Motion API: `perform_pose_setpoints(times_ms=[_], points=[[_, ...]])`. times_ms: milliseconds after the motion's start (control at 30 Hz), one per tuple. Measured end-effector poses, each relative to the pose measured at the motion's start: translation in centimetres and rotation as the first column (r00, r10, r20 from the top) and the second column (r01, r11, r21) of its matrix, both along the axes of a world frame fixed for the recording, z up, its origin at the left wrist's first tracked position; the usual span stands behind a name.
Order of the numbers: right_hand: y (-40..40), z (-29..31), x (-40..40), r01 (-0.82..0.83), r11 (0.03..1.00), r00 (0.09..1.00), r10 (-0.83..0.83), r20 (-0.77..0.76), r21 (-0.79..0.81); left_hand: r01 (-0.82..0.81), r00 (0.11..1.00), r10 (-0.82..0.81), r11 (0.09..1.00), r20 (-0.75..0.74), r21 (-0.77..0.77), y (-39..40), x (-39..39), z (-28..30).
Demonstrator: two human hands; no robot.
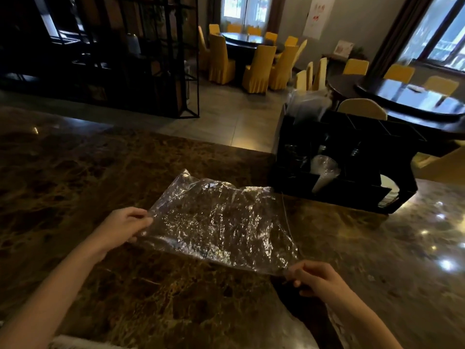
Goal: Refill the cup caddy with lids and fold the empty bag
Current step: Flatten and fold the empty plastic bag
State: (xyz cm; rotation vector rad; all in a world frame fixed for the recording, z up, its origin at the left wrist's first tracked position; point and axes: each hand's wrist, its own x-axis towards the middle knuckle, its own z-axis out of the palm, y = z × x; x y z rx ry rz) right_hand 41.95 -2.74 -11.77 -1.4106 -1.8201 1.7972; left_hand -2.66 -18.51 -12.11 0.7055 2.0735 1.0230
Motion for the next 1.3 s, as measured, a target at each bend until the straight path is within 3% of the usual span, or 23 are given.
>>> perform_pose_setpoints(times_ms=[100, 233, 400, 500, 633, 867, 1100, 1300], points=[[0.1, 0.6, 0.9, -0.147, 0.989, 0.987, 0.148, 0.063, -0.028, 0.090, 0.995, -0.087, 0.994, 0.044, -0.060, -0.2, -0.9, 0.8], [1.4, 0.4, 2.6, -0.223, 0.971, 0.968, 0.231, 0.093, -0.086, 0.148, 0.989, -0.142, 0.972, 0.046, -0.184, -0.4, -2.5, 2.0], [4.6, 0.0, 3.1, 0.013, 0.996, 1.000, -0.011, 0.029, -0.091, 0.110, 0.993, -0.114, 0.987, -0.030, -0.118, 2.3, -3.4, 2.6], [6.9, 0.4, 1.5, 0.169, 0.980, 0.977, -0.181, -0.109, -0.107, 0.144, 0.990, -0.144, 0.990, 0.011, -0.001, 5.0, -2.9, 3.0], [9.6, 0.6, -2.0, 0.306, 0.944, 0.942, -0.319, -0.108, -0.121, 0.132, 0.986, -0.140, 0.987, 0.085, 0.097, 9.8, -2.2, 3.4], [12.8, 0.0, -6.2, 0.330, 0.941, 0.942, -0.334, -0.033, -0.075, 0.097, 0.977, -0.117, 0.988, 0.179, 0.117, 14.8, -2.2, 3.0], [14.5, -1.4, -6.8, 0.299, 0.953, 0.949, -0.303, -0.084, -0.053, 0.162, 0.973, -0.183, 0.976, 0.143, 0.145, 16.0, -2.9, 1.4], [15.0, -2.0, -5.8, 0.311, 0.947, 0.933, -0.321, -0.162, -0.083, 0.098, 0.979, -0.132, 0.972, 0.153, 0.211, 15.9, -3.1, 0.5]])
